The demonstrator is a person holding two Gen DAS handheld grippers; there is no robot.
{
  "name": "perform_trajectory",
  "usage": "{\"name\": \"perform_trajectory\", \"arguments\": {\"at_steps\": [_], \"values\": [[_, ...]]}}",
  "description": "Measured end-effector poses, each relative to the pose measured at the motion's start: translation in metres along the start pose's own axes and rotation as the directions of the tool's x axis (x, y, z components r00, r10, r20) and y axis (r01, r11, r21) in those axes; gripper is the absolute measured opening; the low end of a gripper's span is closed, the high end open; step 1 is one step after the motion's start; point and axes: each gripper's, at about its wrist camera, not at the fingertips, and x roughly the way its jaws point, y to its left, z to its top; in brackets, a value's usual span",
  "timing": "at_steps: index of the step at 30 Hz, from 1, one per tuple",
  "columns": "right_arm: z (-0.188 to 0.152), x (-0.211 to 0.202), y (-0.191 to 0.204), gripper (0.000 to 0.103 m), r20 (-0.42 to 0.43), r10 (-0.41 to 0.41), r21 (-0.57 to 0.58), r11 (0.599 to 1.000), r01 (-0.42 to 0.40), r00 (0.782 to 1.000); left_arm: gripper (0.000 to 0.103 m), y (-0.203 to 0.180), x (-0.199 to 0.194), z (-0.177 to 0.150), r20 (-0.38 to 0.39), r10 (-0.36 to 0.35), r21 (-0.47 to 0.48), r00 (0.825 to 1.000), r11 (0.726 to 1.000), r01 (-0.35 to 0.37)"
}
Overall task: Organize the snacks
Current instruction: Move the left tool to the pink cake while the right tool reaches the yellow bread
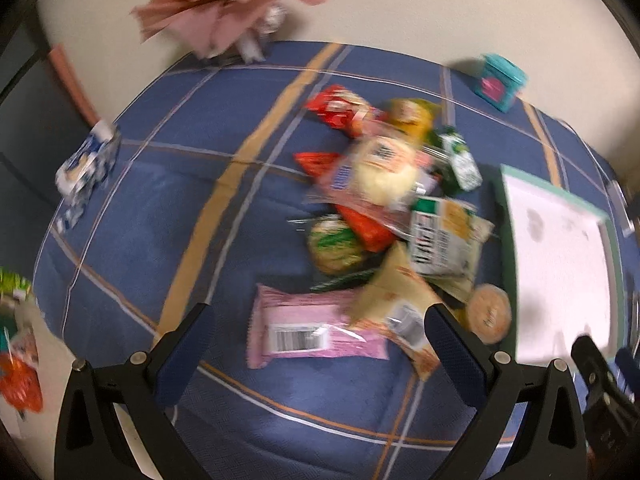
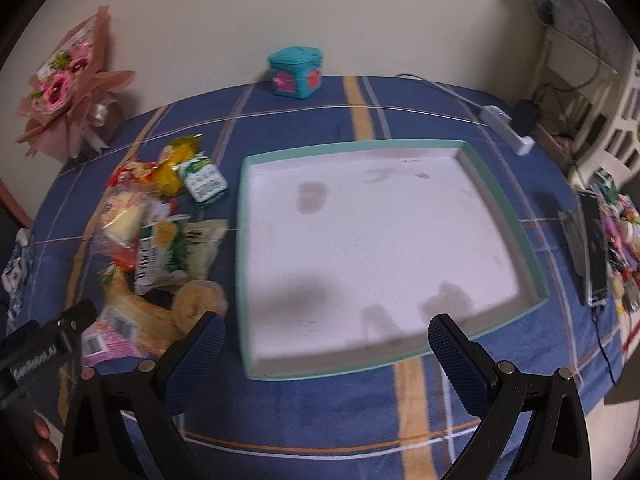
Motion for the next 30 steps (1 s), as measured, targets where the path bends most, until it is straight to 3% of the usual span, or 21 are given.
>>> {"name": "perform_trajectory", "arguments": {"at_steps": [4,8,13,23,30], "values": [[0.002,0.003,0.025,0.103,-0.002,0.097,-0.043,0.994,-0.097,0.995,0.103,0.024,0.011,0.003,-0.034,0.01,-0.084,0.999,0.996,-0.013],[0.002,0.015,0.062,0.103,-0.041,0.162,-0.156,0.974,-0.166,0.986,0.103,0.041,0.025,0.002,-0.088,0.006,-0.147,0.996,0.989,-0.019],[-0.008,0.036,0.1,0.103,-0.103,0.151,-0.278,0.945,-0.174,0.983,0.103,0.056,0.036,0.002,-0.119,-0.002,-0.204,0.993,0.979,-0.023],[-0.016,0.044,0.14,0.102,-0.084,0.142,-0.442,0.882,-0.164,0.986,0.103,0.068,0.058,0.004,-0.147,-0.067,-0.278,0.987,0.96,0.024],[-0.018,0.052,0.155,0.078,-0.108,0.171,-0.504,0.84,-0.202,0.979,0.103,0.069,0.069,0.009,-0.153,-0.104,-0.304,0.983,0.951,0.053]]}}
